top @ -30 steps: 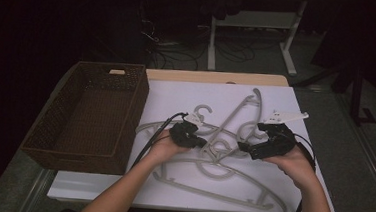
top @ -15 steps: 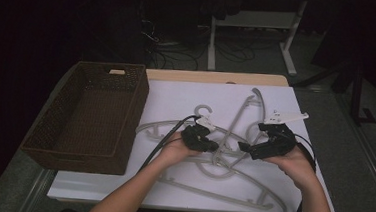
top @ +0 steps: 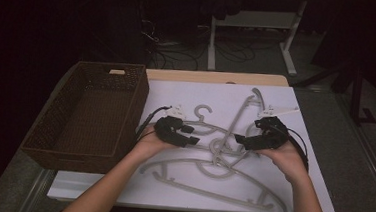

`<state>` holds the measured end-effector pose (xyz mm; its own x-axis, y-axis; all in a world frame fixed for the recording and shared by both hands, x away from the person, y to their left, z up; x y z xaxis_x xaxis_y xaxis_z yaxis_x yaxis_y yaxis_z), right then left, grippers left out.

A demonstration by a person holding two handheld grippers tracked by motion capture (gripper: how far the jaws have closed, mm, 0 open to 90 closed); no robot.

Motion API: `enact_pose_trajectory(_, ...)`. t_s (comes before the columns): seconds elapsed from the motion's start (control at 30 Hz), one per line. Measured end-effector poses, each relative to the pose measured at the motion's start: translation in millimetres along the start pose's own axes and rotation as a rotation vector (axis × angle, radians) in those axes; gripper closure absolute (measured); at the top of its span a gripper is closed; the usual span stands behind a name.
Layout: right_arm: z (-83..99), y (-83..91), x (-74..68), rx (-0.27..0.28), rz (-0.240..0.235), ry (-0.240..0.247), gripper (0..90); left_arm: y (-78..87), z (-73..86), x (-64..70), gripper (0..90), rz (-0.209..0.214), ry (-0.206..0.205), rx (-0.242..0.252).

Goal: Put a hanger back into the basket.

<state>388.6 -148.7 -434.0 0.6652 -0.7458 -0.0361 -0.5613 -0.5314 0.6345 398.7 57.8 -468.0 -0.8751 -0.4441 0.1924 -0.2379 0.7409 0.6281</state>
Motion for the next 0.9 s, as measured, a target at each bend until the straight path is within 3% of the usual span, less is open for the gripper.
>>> enact_pose_trajectory(0.13,-3.6,-12.0,4.4,-0.015,0.015,-0.022,9.9,14.4,7.2,-2.3,38.2,0.002,0.022,0.027)
enact_pose_trajectory(0.3,-8.7,-42.1,28.2,-0.066,0.095,-0.098,15.0,21.8,13.8,-0.4,21.1,-0.001,0.033,0.043)
enact_pose_trajectory(0.37,-10.2,-57.1,41.8,-0.086,0.132,-0.156,19.1,23.2,13.9,2.5,17.1,-0.006,0.029,0.055)
enact_pose_trajectory(0.57,-14.0,-79.7,56.0,-0.119,0.175,-0.188,26.8,28.5,10.5,6.2,16.3,-0.008,0.039,0.086)
enact_pose_trajectory(0.9,-8.9,-112.7,69.8,-0.231,0.222,-0.246,38.5,21.9,11.4,12.6,16.3,0.005,0.026,0.069)
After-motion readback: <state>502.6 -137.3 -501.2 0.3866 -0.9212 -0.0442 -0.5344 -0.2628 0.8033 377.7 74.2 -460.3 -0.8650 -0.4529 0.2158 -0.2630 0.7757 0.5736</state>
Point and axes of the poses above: each handheld gripper's, and its own axes: y roughly backward along the jaws, z roughly out of its underside, x roughly to its right, the point moved 9 cm from there along -y, roughly forward along the jaws, and after that the axes turned 4 degrees about y, right-handed, at the moved point
